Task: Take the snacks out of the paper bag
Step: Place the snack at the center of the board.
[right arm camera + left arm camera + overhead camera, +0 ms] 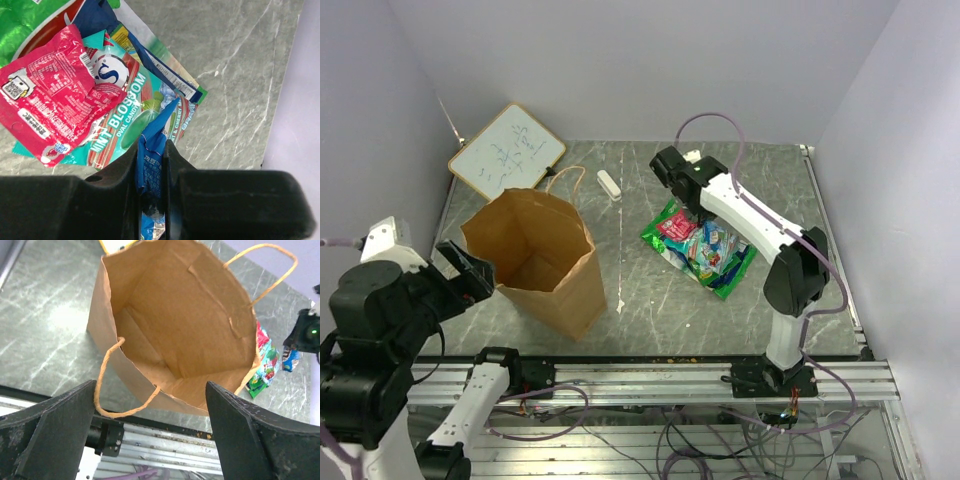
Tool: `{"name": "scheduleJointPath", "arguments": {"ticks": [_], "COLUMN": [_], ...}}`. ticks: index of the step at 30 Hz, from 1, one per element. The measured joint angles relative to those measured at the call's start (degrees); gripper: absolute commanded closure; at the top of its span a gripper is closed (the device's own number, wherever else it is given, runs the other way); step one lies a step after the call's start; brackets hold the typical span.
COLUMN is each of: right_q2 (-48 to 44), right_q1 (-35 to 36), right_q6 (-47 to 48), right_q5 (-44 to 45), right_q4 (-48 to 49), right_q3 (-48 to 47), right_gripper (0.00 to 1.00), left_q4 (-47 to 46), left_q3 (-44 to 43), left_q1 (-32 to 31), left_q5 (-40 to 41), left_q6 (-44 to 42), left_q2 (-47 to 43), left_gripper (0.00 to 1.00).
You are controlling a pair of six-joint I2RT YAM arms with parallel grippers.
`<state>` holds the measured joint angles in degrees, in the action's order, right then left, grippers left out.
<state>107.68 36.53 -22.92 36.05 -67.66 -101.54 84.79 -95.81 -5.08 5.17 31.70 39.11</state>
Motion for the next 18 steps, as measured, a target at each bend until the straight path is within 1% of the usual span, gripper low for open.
{"name": "scheduleJointPath", "arguments": {"ticks": [7,10,18], "right_q2": [6.4,7.5,10.2], "right_q1": [0.0,0.0,0.0], "right_q6": [-1.8,-1.6,-0.8], "right_q5": [2.3,3.0,3.0], "right_q4": [-2.4,-2.4,-2.1], "right_q3": [-1.7,-1.7,-3.5], "right_gripper": [0.93,0.93,0.89], "left_q4": [-2.5,-3.5,-4.4], "left_q3": [-7.7,-10.8,-14.0], "left_q1": [-1.4,-1.8,-2.8], "left_q5": [1.2,1.2,1.3], "left_q6": [-3.1,-4.4,-5.9], "left_q2": [1.5,3.0,5.7], "left_gripper": [0.03,0.03,0.03]}}
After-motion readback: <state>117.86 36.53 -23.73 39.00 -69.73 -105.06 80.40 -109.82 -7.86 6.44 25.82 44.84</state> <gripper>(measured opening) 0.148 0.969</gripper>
